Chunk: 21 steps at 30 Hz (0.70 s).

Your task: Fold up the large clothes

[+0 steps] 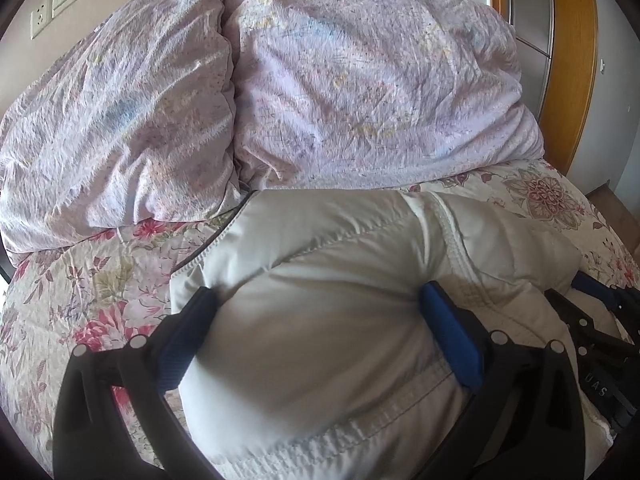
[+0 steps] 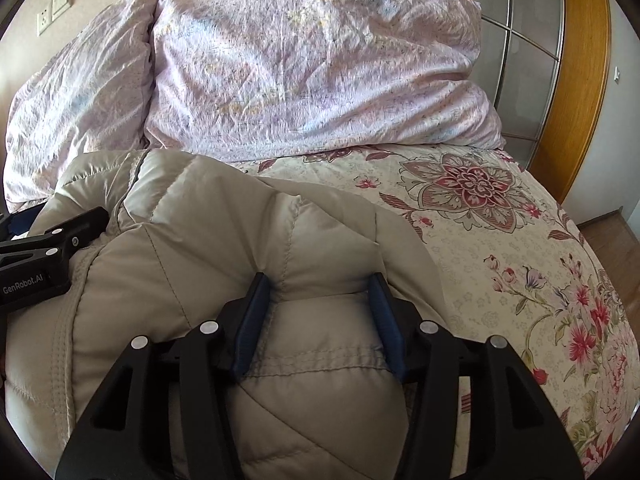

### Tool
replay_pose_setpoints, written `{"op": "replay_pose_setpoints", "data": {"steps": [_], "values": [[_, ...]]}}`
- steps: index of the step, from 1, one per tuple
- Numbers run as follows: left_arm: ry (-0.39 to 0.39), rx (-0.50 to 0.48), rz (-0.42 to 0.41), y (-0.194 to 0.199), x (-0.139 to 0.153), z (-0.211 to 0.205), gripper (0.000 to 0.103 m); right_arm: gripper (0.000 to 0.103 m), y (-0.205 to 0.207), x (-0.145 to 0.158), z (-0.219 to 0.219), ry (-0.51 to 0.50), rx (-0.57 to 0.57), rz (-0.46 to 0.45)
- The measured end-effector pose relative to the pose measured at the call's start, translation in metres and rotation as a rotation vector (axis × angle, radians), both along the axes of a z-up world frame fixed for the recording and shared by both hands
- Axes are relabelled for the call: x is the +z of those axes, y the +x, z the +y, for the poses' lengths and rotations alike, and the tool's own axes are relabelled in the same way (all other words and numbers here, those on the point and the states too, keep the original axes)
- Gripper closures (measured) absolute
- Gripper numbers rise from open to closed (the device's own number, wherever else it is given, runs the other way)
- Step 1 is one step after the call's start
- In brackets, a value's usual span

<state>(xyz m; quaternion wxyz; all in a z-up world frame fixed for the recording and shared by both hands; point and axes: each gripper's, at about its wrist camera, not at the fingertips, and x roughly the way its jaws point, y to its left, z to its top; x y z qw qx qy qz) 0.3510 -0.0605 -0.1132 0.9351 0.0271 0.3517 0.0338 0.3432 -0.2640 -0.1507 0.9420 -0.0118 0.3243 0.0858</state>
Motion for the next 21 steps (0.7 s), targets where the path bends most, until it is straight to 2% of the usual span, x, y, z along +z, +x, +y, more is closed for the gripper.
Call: {"op": "replay_pose_setpoints", "data": {"steps": [12,21], "values": [[0.033,0.007,0.005,0.0030,-0.0033,-0.0021,0.002,0.049,-0.0012,-0.0011,0.0015,-0.009,-0.013,-0.020],[0.025,0.002,0.008,0.0039,-0.0041,-0.0001,0.002,0.049,-0.0008,-0.0026,0.0005,-0.003,-0.013,-0.023]]}}
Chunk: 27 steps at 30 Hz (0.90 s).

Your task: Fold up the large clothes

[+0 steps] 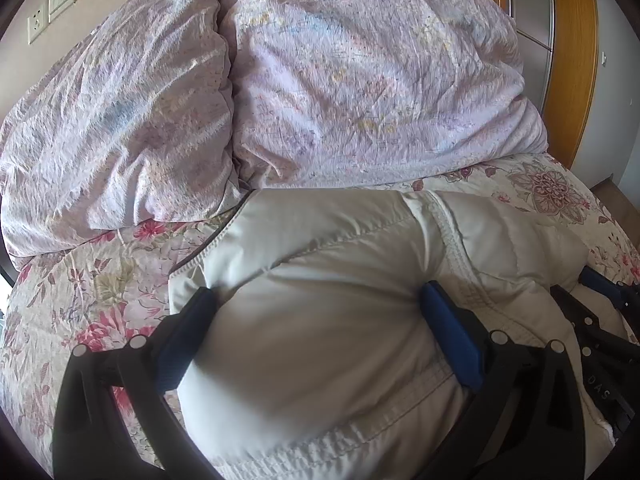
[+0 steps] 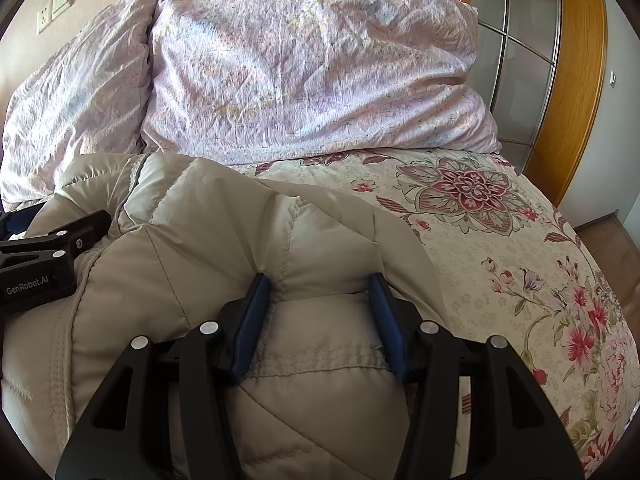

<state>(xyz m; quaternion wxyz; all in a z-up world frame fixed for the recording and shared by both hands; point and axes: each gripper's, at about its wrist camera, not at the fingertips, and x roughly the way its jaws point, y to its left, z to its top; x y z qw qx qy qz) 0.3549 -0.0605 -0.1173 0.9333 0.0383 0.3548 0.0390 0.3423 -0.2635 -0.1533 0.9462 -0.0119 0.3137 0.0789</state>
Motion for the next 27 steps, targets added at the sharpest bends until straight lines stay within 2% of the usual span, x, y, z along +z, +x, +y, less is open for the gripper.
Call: {"op": "replay_pose_setpoints", "data": {"steps": [27], "values": [[0.001,0.001,-0.004,0.0001,-0.0002,0.0001,0.002,0.049,-0.0007,-0.0016,-0.0023,0.015,0.001,-0.006]]}}
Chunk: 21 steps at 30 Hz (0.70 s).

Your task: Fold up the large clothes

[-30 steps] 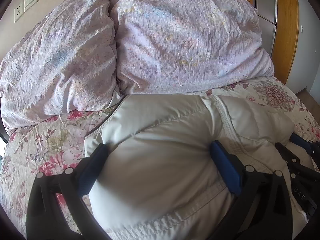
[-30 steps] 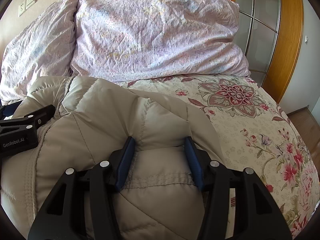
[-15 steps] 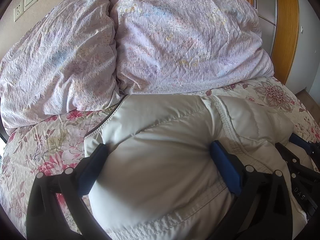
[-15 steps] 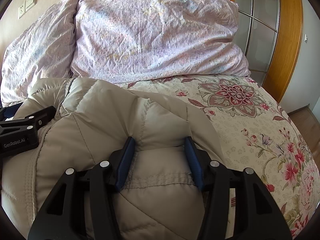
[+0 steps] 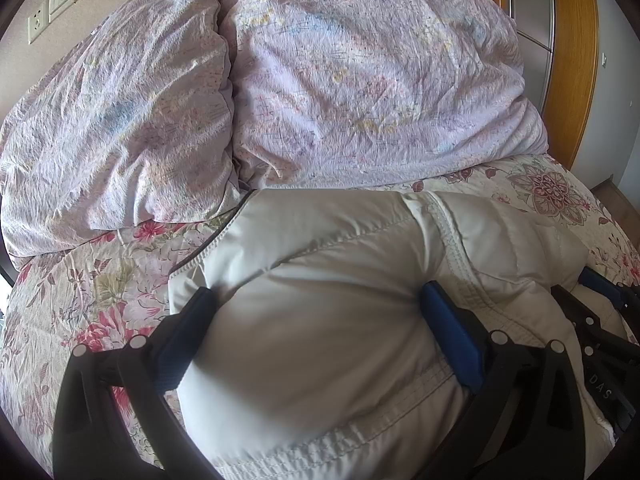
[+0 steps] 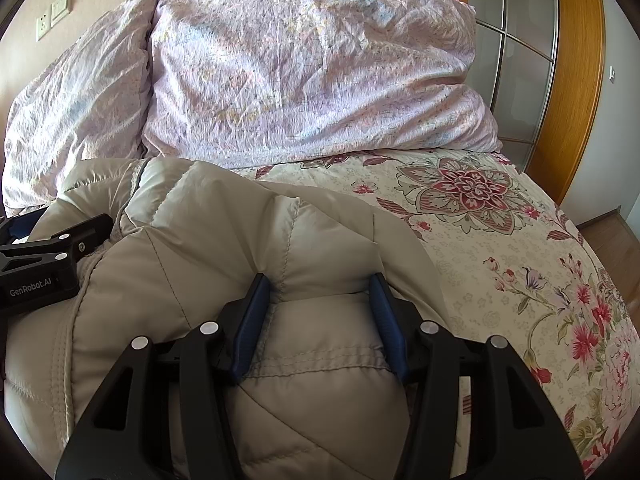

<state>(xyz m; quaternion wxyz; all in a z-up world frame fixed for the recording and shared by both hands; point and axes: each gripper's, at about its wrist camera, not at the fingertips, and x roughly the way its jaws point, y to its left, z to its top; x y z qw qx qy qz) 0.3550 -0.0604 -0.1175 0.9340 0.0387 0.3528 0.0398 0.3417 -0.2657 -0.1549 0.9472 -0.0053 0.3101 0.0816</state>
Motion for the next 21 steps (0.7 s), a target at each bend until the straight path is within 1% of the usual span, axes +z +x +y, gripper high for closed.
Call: {"op": "replay_pose_setpoints", "data": {"steps": [12,18,20,21], "values": [[0.000,0.001,-0.002,-0.0006,-0.0007,0.0000,0.002,0.049,0.0001,-0.0008,-0.0013,0.007,0.001,-0.002],[-0.012,0.004,-0.009,-0.0007,0.0012,0.0016,0.002,0.049,-0.0006,-0.0014,-0.0035,0.009,-0.001,-0.002],[-0.015,0.006,-0.009,-0.0009,0.0025,0.0022,0.002,0.046,0.0000,-0.0012,-0.0039,0.014,-0.007,0.002],[-0.011,0.008,-0.012,-0.0025,0.0037,0.0016,0.002,0.042,0.0011,-0.0001,-0.0048,0.018,-0.012,0.009]]}}
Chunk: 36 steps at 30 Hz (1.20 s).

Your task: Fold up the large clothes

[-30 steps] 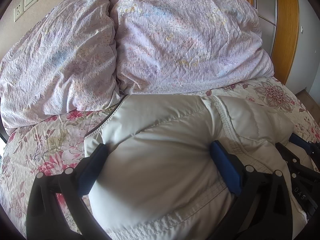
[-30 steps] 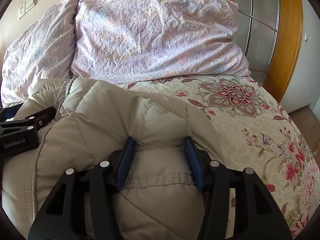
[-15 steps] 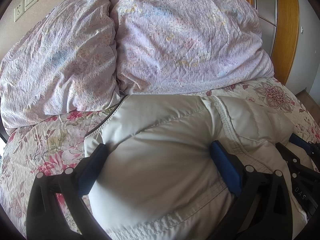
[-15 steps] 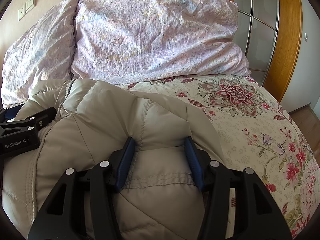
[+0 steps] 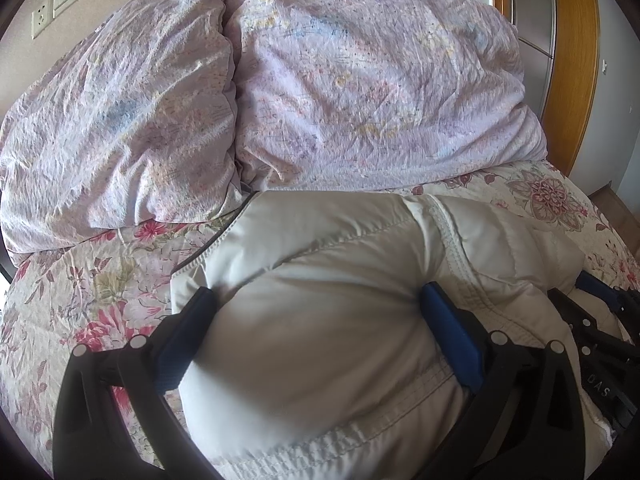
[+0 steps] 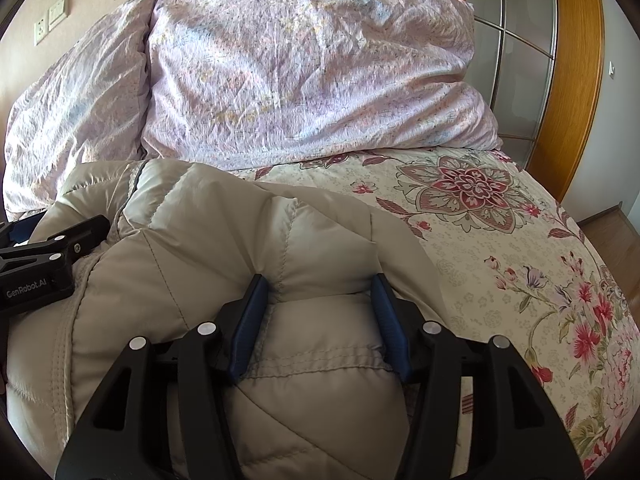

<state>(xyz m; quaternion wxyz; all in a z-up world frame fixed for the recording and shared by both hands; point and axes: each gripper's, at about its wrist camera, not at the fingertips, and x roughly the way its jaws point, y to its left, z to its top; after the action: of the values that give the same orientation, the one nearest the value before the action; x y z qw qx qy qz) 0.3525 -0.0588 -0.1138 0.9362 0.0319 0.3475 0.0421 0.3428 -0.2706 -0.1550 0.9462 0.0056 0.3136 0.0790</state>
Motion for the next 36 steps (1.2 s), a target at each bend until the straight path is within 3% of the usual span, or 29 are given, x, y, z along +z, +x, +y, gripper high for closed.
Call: {"op": "replay_pose_setpoints", "data": {"steps": [1,3,7,12,15,18,22,29,36], "values": [[0.003,-0.002,-0.006,-0.003,0.003,0.000,0.002,0.033,0.001,0.001,-0.002,0.005,-0.011,0.012],[-0.022,-0.007,-0.014,-0.014,0.009,0.004,0.002,0.025,0.004,0.005,-0.008,0.040,-0.033,0.063],[-0.199,-0.074,-0.011,-0.052,0.024,0.031,0.002,0.002,-0.004,0.024,-0.026,0.106,-0.016,0.136],[-0.348,-0.153,0.025,-0.082,0.030,0.066,0.002,0.001,-0.001,0.031,-0.072,0.347,0.062,0.269],[-0.442,-0.165,0.087,-0.082,0.023,0.082,0.002,0.001,0.016,0.021,-0.092,0.498,0.085,0.384],[-0.509,-0.193,0.132,-0.079,0.013,0.086,0.002,0.001,0.034,0.003,-0.089,0.580,0.114,0.496],[-0.529,-0.209,0.175,-0.074,-0.002,0.082,0.002,0.001,0.051,-0.013,-0.073,0.636,0.174,0.587],[-0.716,-0.235,0.225,-0.068,-0.025,0.091,0.002,0.001,0.072,-0.027,-0.040,0.652,0.230,0.692],[-0.747,-0.281,0.224,-0.078,-0.031,0.100,0.002,0.001,0.077,-0.026,0.021,0.627,0.386,0.732]]}}
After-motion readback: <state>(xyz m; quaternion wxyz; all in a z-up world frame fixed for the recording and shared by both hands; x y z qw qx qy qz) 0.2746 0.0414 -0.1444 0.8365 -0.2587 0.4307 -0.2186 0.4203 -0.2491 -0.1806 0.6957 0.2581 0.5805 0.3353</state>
